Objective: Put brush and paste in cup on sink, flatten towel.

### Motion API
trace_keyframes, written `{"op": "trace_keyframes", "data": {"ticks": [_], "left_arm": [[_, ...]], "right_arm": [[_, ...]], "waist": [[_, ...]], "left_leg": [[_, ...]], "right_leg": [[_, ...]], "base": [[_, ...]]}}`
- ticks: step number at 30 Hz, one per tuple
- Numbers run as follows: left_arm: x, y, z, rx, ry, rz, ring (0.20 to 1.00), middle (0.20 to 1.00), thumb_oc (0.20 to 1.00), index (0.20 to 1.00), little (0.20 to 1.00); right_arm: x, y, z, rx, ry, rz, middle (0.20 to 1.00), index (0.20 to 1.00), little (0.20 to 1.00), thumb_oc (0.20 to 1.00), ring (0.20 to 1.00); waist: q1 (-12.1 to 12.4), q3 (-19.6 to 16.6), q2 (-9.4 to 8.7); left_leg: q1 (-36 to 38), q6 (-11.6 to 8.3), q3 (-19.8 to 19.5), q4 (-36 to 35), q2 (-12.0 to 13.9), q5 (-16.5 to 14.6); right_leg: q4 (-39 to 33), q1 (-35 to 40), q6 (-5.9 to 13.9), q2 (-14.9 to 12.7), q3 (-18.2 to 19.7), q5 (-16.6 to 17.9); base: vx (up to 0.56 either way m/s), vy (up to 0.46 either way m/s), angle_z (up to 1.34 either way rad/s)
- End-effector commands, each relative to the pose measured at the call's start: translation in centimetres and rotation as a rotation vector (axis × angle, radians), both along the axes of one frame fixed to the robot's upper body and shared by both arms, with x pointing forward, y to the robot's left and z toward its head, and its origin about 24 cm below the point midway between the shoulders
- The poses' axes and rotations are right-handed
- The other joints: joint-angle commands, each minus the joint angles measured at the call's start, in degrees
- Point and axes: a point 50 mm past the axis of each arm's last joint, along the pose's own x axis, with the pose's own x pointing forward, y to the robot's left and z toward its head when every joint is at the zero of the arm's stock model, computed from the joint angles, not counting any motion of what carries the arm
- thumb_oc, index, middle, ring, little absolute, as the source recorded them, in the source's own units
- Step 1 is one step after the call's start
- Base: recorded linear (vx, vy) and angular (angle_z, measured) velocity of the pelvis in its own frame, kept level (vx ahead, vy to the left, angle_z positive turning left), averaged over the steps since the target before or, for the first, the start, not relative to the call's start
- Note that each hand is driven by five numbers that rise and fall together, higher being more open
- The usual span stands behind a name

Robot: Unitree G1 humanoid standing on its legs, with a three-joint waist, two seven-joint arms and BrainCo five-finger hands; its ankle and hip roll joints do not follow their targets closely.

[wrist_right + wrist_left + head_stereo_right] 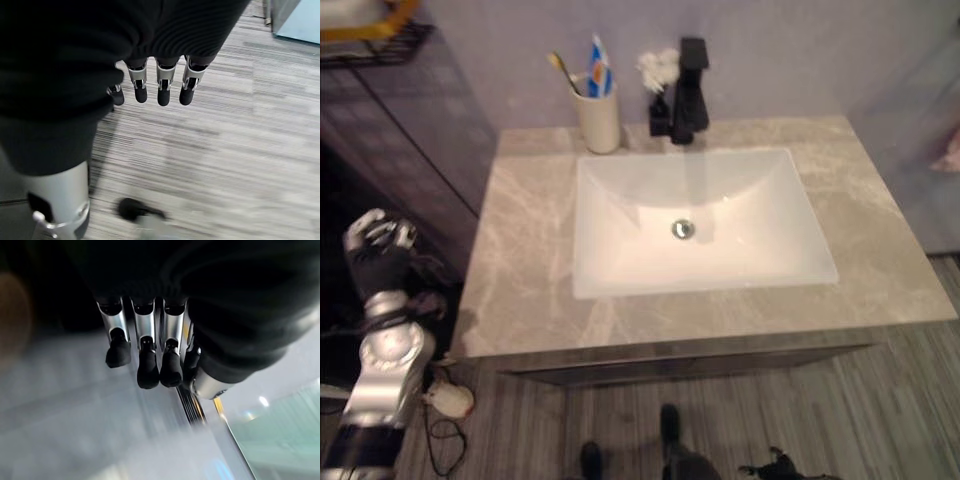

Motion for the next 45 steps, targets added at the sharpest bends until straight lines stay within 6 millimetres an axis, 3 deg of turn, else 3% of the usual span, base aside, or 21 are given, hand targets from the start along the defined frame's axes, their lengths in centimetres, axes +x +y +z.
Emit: {"op": "trace_keyframes", "data": {"ticks": [1,7,10,12,13,14,17,18,19,20,21,22,25,27,29,30,31,32,33,36,45], "left_arm": [[0.6,-1.5,2.7,0.087,-0.133,-0.144,0.2,0.2,0.2,0.2,0.2],[-0.1,-3.5,-0.7,-0.067,-0.027,-0.304,0.2,0.2,0.2,0.2,0.2],[-0.6,-3.6,-4.6,-0.142,0.143,-0.276,0.2,0.2,0.2,0.2,0.2],[-2.0,-3.1,-8.2,-0.206,0.297,-0.184,0.2,0.2,0.2,0.2,0.2],[-3.2,-2.7,-11.0,-0.257,0.42,-0.124,0.2,0.2,0.2,0.2,0.2],[-3.2,-2.8,-11.0,-0.257,0.419,-0.125,0.2,0.2,0.2,0.2,0.2],[-6.4,-2.6,-16.0,-0.372,0.648,-0.005,0.2,0.2,0.2,0.2,0.2],[-6.5,-2.4,-16.4,-0.333,0.691,-0.01,0.2,0.2,0.2,0.2,0.2],[-7.7,-2.5,-18.2,-0.234,0.879,-0.022,0.2,0.2,0.2,0.2,0.2],[-8.9,-3.1,-19.9,-0.251,0.995,-0.014,0.464,0.464,0.464,0.464,0.464],[-11.5,-3.5,-22.2,-0.265,1.2,0.013,0.793,0.793,0.793,0.793,0.793],[-14.7,-4.2,-24.1,-0.314,1.42,0.044,1.0,1.0,1.0,1.0,1.0],[-20.5,-6.0,-25.5,-0.479,1.725,0.05,1.0,1.0,1.0,1.0,1.0],[-21.7,-6.8,-25.7,-0.492,1.826,-0.033,1.0,1.0,1.0,1.0,1.0],[-21.1,-7.0,-25.8,-0.44,1.842,-0.107,1.0,1.0,1.0,1.0,1.0],[-20.3,-7.1,-25.9,-0.42,1.826,-0.146,1.0,1.0,1.0,1.0,1.0],[-18.0,-7.2,-25.9,-0.376,1.766,-0.224,1.0,1.0,1.0,1.0,1.0],[-17.9,-7.2,-25.9,-0.376,1.766,-0.224,1.0,1.0,1.0,1.0,1.0],[-16.3,-7.5,-25.9,-0.34,1.724,-0.284,1.0,1.0,1.0,1.0,1.0],[-14.6,-8.1,-25.9,-0.227,1.741,-0.404,1.0,1.0,1.0,1.0,1.0],[-14.7,-8.6,-26.1,-0.122,1.804,-0.504,1.0,1.0,1.0,1.0,1.0]], "right_arm": [[-1.5,0.5,-0.6,0.035,0.051,-0.043,1.0,1.0,1.0,1.0,1.0],[-1.7,1.6,-0.8,0.077,0.052,0.007,1.0,1.0,1.0,1.0,1.0],[-1.8,1.8,-0.9,0.071,0.056,0.007,1.0,1.0,1.0,1.0,1.0],[-2.0,1.8,-0.9,0.075,0.044,-0.019,1.0,1.0,1.0,1.0,1.0],[-2.4,1.7,-1.0,0.073,0.055,-0.032,1.0,1.0,1.0,1.0,1.0],[-2.4,1.7,-0.9,0.072,0.054,-0.033,1.0,1.0,1.0,1.0,1.0],[-3.5,1.5,-1.1,0.053,0.102,-0.025,1.0,1.0,1.0,1.0,1.0],[-3.6,1.6,-1.2,0.051,0.109,-0.022,1.0,1.0,1.0,1.0,1.0],[-3.6,1.7,-1.2,0.047,0.116,-0.022,1.0,1.0,1.0,1.0,1.0],[-3.7,1.9,-1.3,0.051,0.117,-0.014,1.0,1.0,1.0,1.0,1.0],[-3.8,1.9,-1.3,0.041,0.131,-0.007,1.0,1.0,1.0,1.0,1.0],[-2.6,1.5,-1.0,0.032,0.092,-0.012,1.0,1.0,1.0,1.0,1.0],[-0.8,1.3,-0.7,0.046,0.057,0.019,1.0,1.0,1.0,1.0,1.0],[-0.3,1.2,-0.6,0.049,0.08,0.086,1.0,1.0,1.0,1.0,1.0],[-0.3,1.1,-0.5,0.044,0.099,0.114,1.0,1.0,1.0,1.0,1.0],[-0.4,1.1,-0.6,0.042,0.111,0.128,1.0,1.0,1.0,1.0,1.0],[-0.3,0.9,-0.5,0.038,0.119,0.141,1.0,1.0,1.0,1.0,1.0],[-0.3,0.9,-0.5,0.038,0.119,0.141,1.0,1.0,1.0,1.0,1.0],[-0.3,0.9,-0.5,0.039,0.121,0.148,1.0,1.0,1.0,1.0,1.0],[-0.2,1.0,-0.5,0.057,0.129,0.165,1.0,1.0,1.0,1.0,1.0],[-1.2,0.2,-0.6,0.056,0.159,0.097,1.0,1.0,1.0,1.0,1.0]], "waist": [[0.44,-2.6,-2.01],[2.35,-2.45,-3.74],[2.96,-1.52,-4.1],[2.96,-1.17,-4.45],[2.96,-1.23,-4.59],[3.0,-1.16,-4.55],[2.61,-1.64,-4.91],[2.6,-1.73,-5.02],[2.6,-1.97,-5.21],[2.59,-2.21,-5.41],[2.27,-2.54,-5.72],[1.34,-2.45,-5.6],[-0.29,-2.69,-5.29],[-0.94,-2.89,-4.8],[-1.28,-2.92,-4.52],[-1.44,-2.91,-4.4],[-1.88,-2.51,-4.16],[-1.84,-2.5,-4.16],[-2.06,-2.09,-4.13],[-2.86,-0.22,-4.31],[-4.54,1.31,-4.38]], "left_leg": [[0.2,-0.4,-3.71,0.5,0.66,0.41],[2.06,1.1,-5.93,1.75,-0.83,-0.78],[2.62,2.01,-7.21,2.04,-1.39,-1.02],[3.06,2.39,-7.51,2.27,-1.76,-1.24],[3.35,2.6,-7.48,2.31,-1.93,-1.35],[3.43,2.6,-7.49,2.3,-1.93,-1.39],[4.21,3.01,-7.09,2.22,-2.29,-1.82],[4.36,3.08,-7.03,2.26,-2.36,-1.97],[4.61,3.14,-7.16,2.38,-2.33,-2.07],[4.58,3.14,-7.49,2.5,-2.41,-2.02],[4.66,3.33,-8.89,2.78,-2.61,-2.28],[4.59,3.69,-10.19,3.84,-3.32,-2.92],[4.62,4.59,-10.47,5.93,-4.95,-4.45],[4.76,5.15,-9.97,6.89,-5.82,-5.5],[4.7,5.39,-8.97,7.45,-6.02,-5.84],[4.74,5.54,-8.42,7.49,-6.2,-5.97],[4.54,6.02,-7.67,7.59,-6.88,-6.03],[4.52,6.02,-7.64,7.62,-6.88,-6.05],[4.08,6.15,-7.36,8.14,-7.31,-6.16],[3.46,7.19,-6.57,9.69,-9.08,-7.09],[4.81,8.99,-3.11,10.1,-11.74,-8.81]], "right_leg": [[0.39,3.27,5.82,-5.58,0.57,-2.84],[1.56,6.92,6.1,-6.66,-1.97,-3.92],[4.45,6.77,6.0,-6.61,-2.74,-4.85],[5.2,6.95,5.97,-6.63,-3.01,-5.12],[5.09,7.28,5.99,-6.69,-3.07,-5.18],[5.07,7.39,6.0,-6.69,-3.09,-5.21],[4.21,8.44,6.08,-6.62,-2.74,-5.02],[4.11,8.52,6.1,-6.55,-2.47,-5.03],[4.08,8.62,6.13,-6.41,-1.99,-5.06],[4.13,8.36,6.09,-6.28,-1.54,-4.88],[4.54,7.87,5.94,-5.87,-0.36,-4.62],[5.37,7.21,5.86,-5.43,1.16,-4.35],[6.13,6.26,5.93,-4.99,4.28,-3.7],[6.46,5.56,6.05,-4.71,6.17,-3.25],[6.73,5.19,6.31,-4.75,6.91,-3.04],[6.91,4.96,6.51,-4.88,7.22,-2.88],[7.37,4.21,7.12,-5.35,7.71,-2.15],[7.39,4.19,7.12,-5.34,7.74,-2.15],[7.52,3.88,7.53,-5.9,7.65,-1.67],[8.27,2.5,8.33,-7.25,9.01,-0.09],[9.28,-0.28,9.89,-8.55,13.89,3.66]], "base": [[0.02,0.064,0.19],[-0.01,0.071,0.23],[-0.04,0.044,0.21],[-0.03,0.05,0.09],[-0.01,0.033,0.11],[0.0,0.028,0.1],[0.01,0.019,0.02],[0.0,0.0,0.0],[-0.01,0.011,-0.04],[-0.02,0.012,-0.13],[-0.05,0.039,-0.31],[-0.06,0.055,-0.37],[-0.06,0.093,-0.51],[-0.07,0.141,-0.89],[-0.04,0.107,-0.99],[-0.09,0.138,-0.54],[-0.09,0.138,-0.25],[-0.11,0.152,-0.09],[-0.08,0.093,-0.03],[-0.14,0.161,-0.04],[-0.07,0.137,-0.35]]}}
